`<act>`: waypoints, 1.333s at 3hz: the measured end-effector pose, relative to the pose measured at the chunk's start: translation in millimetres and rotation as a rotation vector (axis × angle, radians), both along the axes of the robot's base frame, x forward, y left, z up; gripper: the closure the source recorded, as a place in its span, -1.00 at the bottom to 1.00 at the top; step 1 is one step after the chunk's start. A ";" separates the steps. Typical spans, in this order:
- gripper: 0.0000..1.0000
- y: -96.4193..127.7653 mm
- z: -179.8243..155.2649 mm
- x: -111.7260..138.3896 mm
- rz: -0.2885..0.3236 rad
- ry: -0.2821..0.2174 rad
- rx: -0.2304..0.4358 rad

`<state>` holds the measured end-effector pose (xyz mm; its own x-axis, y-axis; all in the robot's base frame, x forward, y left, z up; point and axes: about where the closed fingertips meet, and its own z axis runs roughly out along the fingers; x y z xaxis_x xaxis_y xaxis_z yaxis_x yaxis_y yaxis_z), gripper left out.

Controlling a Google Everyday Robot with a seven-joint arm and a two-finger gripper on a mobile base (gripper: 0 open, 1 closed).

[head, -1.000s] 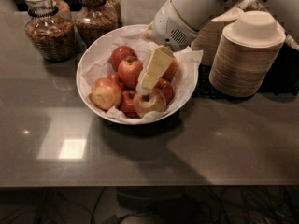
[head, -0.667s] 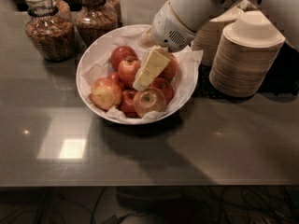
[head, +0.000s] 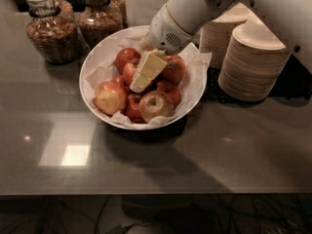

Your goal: Pick apple from white bowl

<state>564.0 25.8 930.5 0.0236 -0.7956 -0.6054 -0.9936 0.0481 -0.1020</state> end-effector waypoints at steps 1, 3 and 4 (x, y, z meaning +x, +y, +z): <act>-0.52 2.2 -7.2 1.5 -0.001 0.016 0.002; -0.05 -16.3 -22.9 -1.4 -0.051 0.050 0.012; 0.41 -21.5 -25.7 -1.4 -0.068 0.063 0.022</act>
Offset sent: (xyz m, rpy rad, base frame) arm -0.0036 -0.0276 -0.0408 0.0016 0.0870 -0.0742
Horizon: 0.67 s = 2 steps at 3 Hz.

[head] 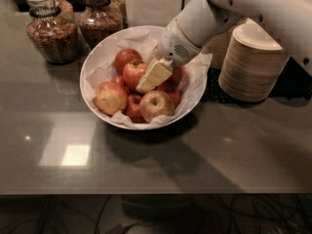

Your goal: Pick apple from white bowl

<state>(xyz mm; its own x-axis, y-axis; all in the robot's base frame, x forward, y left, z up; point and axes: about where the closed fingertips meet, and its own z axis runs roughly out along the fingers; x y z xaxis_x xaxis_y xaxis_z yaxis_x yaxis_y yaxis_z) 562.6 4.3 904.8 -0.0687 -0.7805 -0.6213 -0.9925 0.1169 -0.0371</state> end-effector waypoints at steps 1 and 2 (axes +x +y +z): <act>0.88 0.0 0.0 0.0 0.000 0.000 0.000; 1.00 0.0 0.1 0.0 0.000 0.000 0.000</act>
Offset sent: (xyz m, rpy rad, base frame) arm 0.0000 0.0000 0.0000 0.0000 0.0000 0.0000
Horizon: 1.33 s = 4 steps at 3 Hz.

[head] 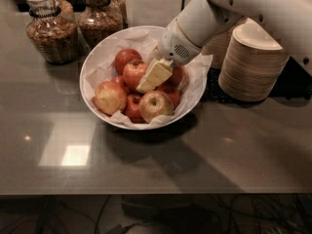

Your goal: Pick apple from white bowl

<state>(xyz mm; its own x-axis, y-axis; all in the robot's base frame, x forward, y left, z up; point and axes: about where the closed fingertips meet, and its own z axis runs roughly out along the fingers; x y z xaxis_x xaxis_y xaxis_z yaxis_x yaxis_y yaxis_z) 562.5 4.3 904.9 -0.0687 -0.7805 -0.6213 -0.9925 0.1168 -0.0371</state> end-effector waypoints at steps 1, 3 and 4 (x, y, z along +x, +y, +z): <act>1.00 0.6 2.2 0.0 0.000 0.000 0.000; 1.00 -10.2 40.3 -6.7 0.019 -0.050 0.124; 1.00 -20.2 75.9 -16.5 0.028 -0.102 0.220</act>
Offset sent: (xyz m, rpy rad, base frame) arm -0.0043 -0.0113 0.0252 0.0880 -0.0159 0.0128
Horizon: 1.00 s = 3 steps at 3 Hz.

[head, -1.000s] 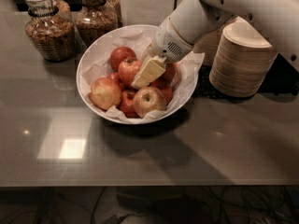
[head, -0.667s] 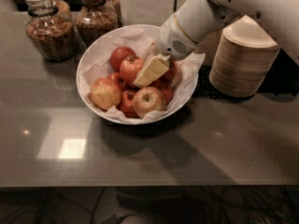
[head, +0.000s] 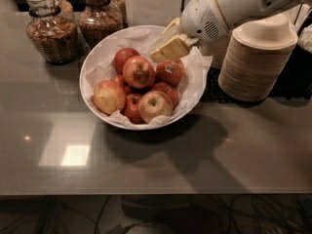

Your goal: Pick apple from white bowl

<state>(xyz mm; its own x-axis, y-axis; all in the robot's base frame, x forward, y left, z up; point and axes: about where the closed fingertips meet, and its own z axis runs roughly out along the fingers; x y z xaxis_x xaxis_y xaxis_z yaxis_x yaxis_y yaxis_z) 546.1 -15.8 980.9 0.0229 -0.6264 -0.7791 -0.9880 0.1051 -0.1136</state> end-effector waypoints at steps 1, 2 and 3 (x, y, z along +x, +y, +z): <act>1.00 0.1 0.0 0.0 0.000 0.000 0.000; 0.62 0.2 0.0 -0.1 0.000 0.000 0.000; 0.18 0.4 0.0 -0.1 0.001 0.000 -0.001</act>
Offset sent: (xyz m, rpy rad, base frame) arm 0.0000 0.0000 0.0000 0.0000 0.0000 0.0001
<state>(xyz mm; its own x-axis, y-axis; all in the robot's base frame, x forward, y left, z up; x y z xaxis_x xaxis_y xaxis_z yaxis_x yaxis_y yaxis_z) 545.9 -15.5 980.9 0.0234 -0.6269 -0.7787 -0.9880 0.1046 -0.1139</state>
